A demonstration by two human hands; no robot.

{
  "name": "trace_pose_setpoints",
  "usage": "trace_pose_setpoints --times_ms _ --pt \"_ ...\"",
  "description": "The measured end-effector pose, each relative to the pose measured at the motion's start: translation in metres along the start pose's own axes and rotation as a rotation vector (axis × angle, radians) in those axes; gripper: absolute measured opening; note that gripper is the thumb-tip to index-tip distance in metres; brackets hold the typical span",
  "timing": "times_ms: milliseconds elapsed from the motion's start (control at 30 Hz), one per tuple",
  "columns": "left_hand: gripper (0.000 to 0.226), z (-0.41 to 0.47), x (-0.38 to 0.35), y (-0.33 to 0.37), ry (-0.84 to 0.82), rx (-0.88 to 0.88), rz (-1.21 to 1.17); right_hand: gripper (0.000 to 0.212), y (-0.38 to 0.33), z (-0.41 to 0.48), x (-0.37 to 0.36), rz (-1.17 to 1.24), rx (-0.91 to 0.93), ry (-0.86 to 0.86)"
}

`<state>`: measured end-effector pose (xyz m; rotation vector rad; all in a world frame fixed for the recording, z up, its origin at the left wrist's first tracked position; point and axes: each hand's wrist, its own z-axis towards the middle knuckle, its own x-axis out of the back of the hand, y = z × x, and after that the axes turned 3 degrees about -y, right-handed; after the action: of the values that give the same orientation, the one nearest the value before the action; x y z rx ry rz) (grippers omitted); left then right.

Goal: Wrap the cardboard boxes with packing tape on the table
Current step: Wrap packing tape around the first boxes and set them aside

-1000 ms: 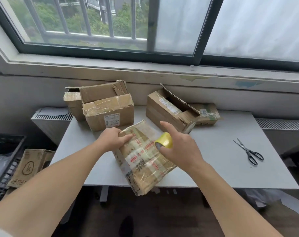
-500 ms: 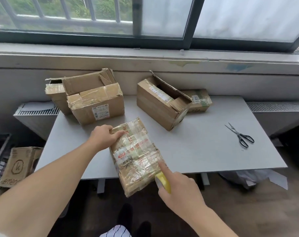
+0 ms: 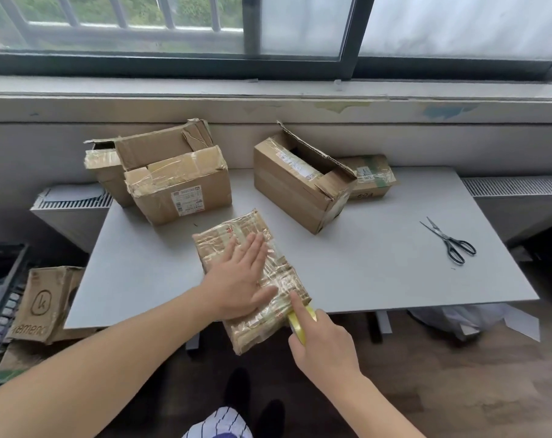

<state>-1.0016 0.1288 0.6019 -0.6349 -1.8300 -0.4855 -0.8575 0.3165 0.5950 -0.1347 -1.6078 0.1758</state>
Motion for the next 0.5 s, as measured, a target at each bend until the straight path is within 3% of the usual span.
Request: trace_pose_setpoints --times_ms 233,333,500 --pt "0.094 -0.030 -0.011 0.047 -0.072 -0.210 0.022 0.093 0.005 0.000 -0.004 0.051 -0.011 -0.052" --pt "0.090 -0.024 -0.012 0.040 -0.046 -0.200 0.064 0.078 0.007 0.005 0.003 0.127 -0.015 -0.063" --pt "0.084 -0.004 0.027 0.008 -0.029 -0.147 -0.165 0.059 -0.008 0.052 0.050 0.457 -0.052 0.032"
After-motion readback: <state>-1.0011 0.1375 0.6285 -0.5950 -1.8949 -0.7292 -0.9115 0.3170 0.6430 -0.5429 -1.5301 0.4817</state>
